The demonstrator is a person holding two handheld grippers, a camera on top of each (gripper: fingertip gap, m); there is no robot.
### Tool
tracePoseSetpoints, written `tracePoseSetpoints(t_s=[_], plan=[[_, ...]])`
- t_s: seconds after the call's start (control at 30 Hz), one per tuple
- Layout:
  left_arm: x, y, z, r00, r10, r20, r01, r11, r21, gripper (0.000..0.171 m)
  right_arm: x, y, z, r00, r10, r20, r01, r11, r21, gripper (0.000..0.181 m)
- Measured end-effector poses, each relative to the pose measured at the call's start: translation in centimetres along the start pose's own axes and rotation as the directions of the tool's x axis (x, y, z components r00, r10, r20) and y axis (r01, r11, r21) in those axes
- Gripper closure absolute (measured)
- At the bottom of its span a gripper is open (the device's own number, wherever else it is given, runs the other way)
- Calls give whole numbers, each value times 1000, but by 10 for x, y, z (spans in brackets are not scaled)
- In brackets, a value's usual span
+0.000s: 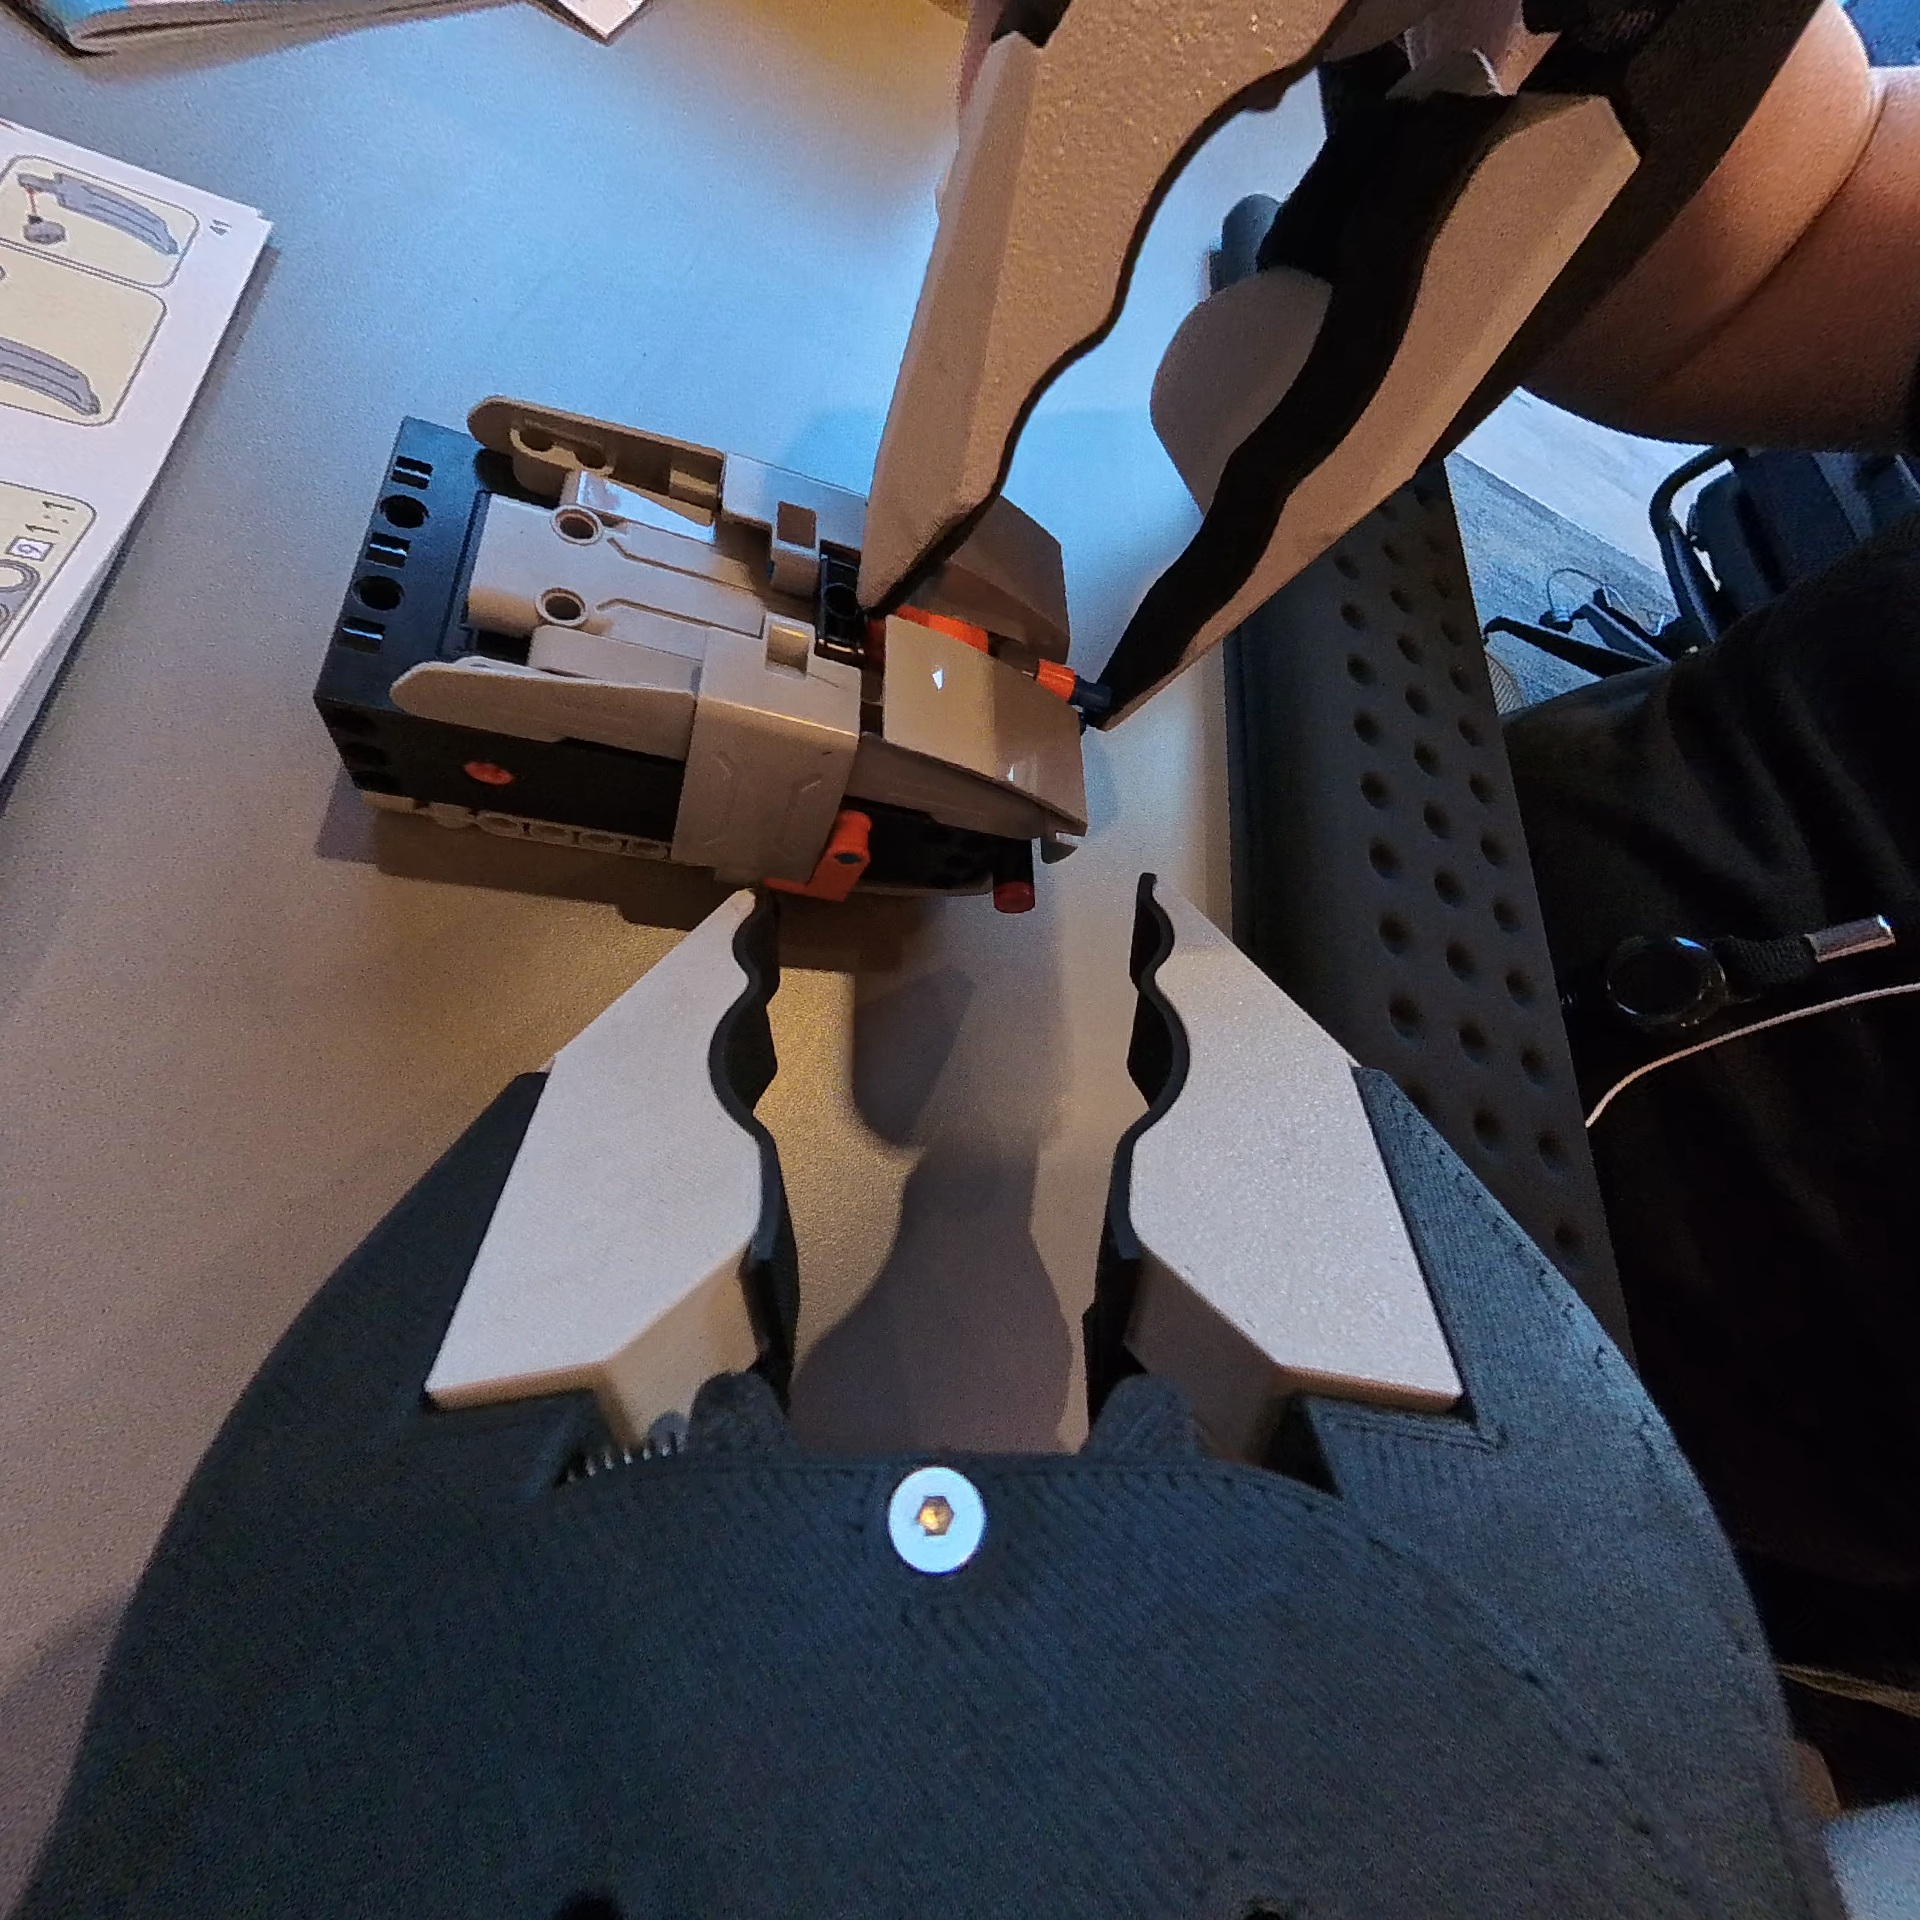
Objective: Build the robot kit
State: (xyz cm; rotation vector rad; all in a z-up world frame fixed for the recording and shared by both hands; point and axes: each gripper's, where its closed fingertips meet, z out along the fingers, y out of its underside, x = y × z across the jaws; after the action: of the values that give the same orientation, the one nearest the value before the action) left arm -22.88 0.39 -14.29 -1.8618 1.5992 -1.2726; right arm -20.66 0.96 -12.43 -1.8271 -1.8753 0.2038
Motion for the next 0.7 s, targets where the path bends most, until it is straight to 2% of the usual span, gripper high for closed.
tracePoseSetpoints(t_s=[0.07, 0.17, 0.23, 0.37, 0.57, 0.7], plan=[[0, 0, 0, 1000, 0, 2, 0, 1000, 2, 105, -2, -1, -1, 1000, -12, 5, 12, 1000, -2, 141], [1, 0, 0, 1000, -1, -5, 1, 1000, 2, 104, -2, 1, -2, 1000, -30, 0, 30, 999, -23, 140], [1, -1, 0, 1000, -4, -6, 4, 1000, 6, 103, 1, -1, -5, 998, -44, -33, 44, 999, -9, 149], [1, -1, 0, 1000, -3, -12, 3, 1000, 7, 105, 9, 0, -11, 998, -9, -59, 9, 1000, 1, 124], [1, 0, 2, 1000, 1, -11, -1, 1000, 0, 105, 8, -1, -6, 996, -89, -21, 89, 996, -14, 123], [2, 0, 2, 1000, 0, -12, 1, 1000, 1, 105, 10, 5, 1, 994, -107, 19, 108, 990, -92, 125]])
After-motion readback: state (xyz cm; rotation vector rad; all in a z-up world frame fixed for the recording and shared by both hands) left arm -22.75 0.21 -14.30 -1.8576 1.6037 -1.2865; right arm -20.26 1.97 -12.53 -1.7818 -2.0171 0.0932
